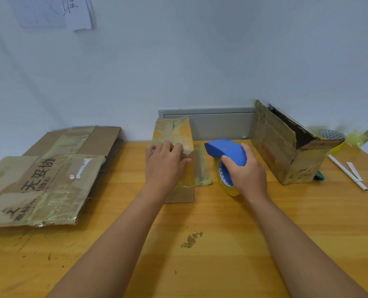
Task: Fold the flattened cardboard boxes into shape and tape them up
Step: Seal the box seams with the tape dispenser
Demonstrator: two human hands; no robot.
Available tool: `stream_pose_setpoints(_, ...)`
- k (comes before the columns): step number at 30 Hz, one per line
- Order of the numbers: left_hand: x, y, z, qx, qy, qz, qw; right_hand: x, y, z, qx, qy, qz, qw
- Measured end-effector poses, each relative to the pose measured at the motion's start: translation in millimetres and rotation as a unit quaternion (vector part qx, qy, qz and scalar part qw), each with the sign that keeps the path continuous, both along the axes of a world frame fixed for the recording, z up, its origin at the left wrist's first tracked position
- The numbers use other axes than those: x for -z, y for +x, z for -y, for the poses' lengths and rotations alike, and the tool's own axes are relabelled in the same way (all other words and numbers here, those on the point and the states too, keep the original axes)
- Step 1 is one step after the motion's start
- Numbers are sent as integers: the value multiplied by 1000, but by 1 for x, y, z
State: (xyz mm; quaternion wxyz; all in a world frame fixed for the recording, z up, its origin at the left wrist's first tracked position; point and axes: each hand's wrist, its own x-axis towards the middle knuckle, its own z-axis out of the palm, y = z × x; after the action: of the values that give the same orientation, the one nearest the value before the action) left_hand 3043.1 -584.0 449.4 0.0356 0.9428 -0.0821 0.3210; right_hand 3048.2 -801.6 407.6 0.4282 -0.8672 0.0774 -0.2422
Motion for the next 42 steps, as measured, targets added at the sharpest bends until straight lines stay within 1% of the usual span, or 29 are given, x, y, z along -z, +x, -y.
stream_pose_setpoints(3,-2,1,-1,6,3,-8,1000,0,-1,0,0,-2,0,1000)
stream_pose_setpoints(5,-7,4,-7,16,13,-39,999,1,-1,0,1,-2,4,1000)
stream_pose_setpoints(9,-29,14,-13,37,-36,-100,994,0,0,0,2,1,1,1000)
stream_pose_setpoints(13,-33,23,-10,18,-57,-111,992,1,-2,0,0,7,-3,1000)
stream_pose_setpoints(17,-23,23,-11,32,-81,-98,991,2,-2,1,1,8,3,1000)
stream_pose_setpoints(24,-13,22,-13,47,-85,-65,993,1,0,-1,4,3,-3,1000)
stream_pose_setpoints(29,-6,20,-14,53,-62,-42,996,2,-1,-1,9,3,5,1000)
stream_pose_setpoints(32,0,16,-11,40,-35,-2,999,2,0,-2,11,2,4,1000)
stream_pose_setpoints(36,3,11,-5,13,-25,33,999,1,0,-2,9,7,-2,1000)
stream_pose_setpoints(39,0,9,3,-13,-25,28,999,1,0,-2,12,8,-6,1000)
stream_pose_setpoints(42,-4,9,4,-21,-31,5,999,2,0,-3,11,6,0,1000)
